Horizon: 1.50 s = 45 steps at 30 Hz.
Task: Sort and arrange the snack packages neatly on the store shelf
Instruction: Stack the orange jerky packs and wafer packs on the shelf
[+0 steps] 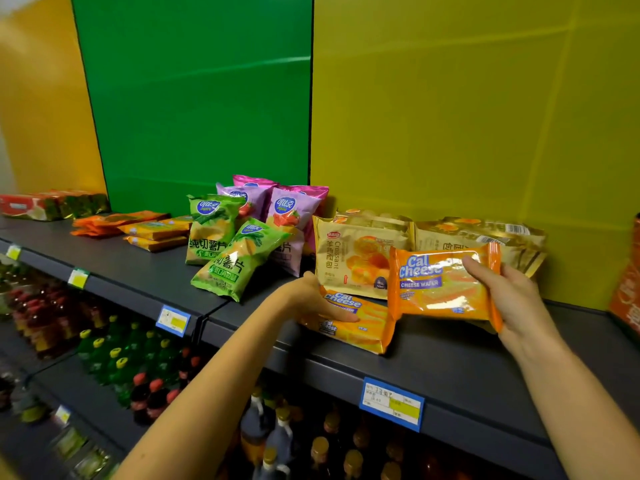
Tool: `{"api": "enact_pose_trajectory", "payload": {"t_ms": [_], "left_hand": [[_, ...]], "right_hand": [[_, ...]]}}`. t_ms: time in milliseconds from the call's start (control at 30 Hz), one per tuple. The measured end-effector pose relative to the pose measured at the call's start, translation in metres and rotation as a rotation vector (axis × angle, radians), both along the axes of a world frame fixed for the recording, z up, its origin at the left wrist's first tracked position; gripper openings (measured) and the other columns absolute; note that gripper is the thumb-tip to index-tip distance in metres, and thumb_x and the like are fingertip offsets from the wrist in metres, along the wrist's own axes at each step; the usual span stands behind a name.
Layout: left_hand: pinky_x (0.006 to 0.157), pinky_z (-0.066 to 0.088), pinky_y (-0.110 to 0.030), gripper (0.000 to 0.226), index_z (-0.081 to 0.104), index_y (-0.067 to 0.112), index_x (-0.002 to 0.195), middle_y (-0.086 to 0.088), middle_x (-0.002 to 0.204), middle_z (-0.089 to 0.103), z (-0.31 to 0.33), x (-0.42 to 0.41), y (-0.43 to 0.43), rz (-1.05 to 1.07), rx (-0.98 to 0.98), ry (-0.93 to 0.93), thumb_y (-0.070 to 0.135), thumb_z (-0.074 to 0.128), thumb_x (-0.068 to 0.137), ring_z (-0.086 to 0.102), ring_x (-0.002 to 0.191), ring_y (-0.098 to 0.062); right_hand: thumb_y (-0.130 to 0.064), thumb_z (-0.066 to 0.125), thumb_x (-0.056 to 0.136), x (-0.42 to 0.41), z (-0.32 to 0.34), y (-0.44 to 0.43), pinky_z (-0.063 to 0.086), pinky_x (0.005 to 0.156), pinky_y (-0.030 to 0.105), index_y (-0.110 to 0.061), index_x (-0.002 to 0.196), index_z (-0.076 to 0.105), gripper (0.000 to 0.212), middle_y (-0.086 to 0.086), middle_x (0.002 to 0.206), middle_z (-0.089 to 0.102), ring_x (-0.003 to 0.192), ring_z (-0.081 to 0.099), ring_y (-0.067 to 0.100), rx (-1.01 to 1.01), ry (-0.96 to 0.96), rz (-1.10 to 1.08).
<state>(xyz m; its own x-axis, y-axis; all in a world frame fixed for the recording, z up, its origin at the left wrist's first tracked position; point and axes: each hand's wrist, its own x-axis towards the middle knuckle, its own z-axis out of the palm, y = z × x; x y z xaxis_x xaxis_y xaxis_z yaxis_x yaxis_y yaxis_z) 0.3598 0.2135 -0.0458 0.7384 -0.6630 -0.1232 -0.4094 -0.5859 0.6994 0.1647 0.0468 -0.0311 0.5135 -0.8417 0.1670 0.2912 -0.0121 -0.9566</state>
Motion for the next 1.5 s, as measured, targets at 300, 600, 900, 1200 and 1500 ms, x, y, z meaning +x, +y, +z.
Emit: {"api": "enact_pose_trajectory", "payload": {"t_ms": [300,600,900,1200,1500], "left_hand": [[0.072,0.059,-0.032,0.041,0.062,0.010,0.101,-0.004,0.092,0.070,-0.011,0.008,0.026,0.008,-0.505,0.295,0.012,0.081,0.065,0.067,0.076,-0.014],[0.046,0.049,-0.020,0.026,0.064,0.017,0.090,-0.003,0.078,0.072,0.017,0.058,0.150,0.316,-0.849,0.108,0.013,0.078,0.069,0.065,0.052,-0.004],[0.035,0.043,-0.013,0.018,0.063,0.015,0.091,0.003,0.063,0.072,0.010,0.161,0.307,0.505,-0.856,0.015,0.014,0.071,0.076,0.061,0.043,-0.001],[0.037,0.043,-0.011,0.017,0.059,0.019,0.086,0.002,0.065,0.071,0.010,0.255,0.405,0.519,-0.804,-0.016,0.014,0.072,0.075,0.062,0.044,0.001],[0.045,0.051,-0.013,0.027,0.060,0.017,0.097,-0.001,0.088,0.068,0.021,0.348,0.416,0.452,-0.798,-0.050,0.013,0.073,0.074,0.067,0.061,-0.005]], "right_hand": [[-0.037,0.071,0.073,0.011,0.003,0.005,0.059,0.060,0.027,-0.016,0.122,0.057,0.056,0.007,0.106,0.070,0.075,0.072,0.015,-0.021,-0.015,0.064],[-0.026,0.059,0.087,0.083,0.035,0.057,0.055,0.048,0.020,-0.009,0.124,0.054,0.041,0.001,0.092,0.070,0.056,0.068,0.002,-0.077,-0.051,0.159],[-0.020,0.056,0.089,0.207,0.037,0.164,0.051,0.041,0.019,-0.009,0.121,0.055,0.034,-0.006,0.066,0.071,0.049,0.066,0.002,-0.056,-0.096,0.288],[-0.023,0.059,0.088,0.346,0.020,0.270,0.058,0.070,0.032,-0.009,0.121,0.050,0.037,0.010,0.112,0.065,0.081,0.068,0.015,-0.044,-0.088,0.300],[-0.030,0.057,0.088,0.478,0.028,0.306,0.050,0.087,0.043,-0.017,0.099,0.039,0.026,0.005,0.103,0.056,0.099,0.058,0.027,-0.249,-0.032,0.103]]}}
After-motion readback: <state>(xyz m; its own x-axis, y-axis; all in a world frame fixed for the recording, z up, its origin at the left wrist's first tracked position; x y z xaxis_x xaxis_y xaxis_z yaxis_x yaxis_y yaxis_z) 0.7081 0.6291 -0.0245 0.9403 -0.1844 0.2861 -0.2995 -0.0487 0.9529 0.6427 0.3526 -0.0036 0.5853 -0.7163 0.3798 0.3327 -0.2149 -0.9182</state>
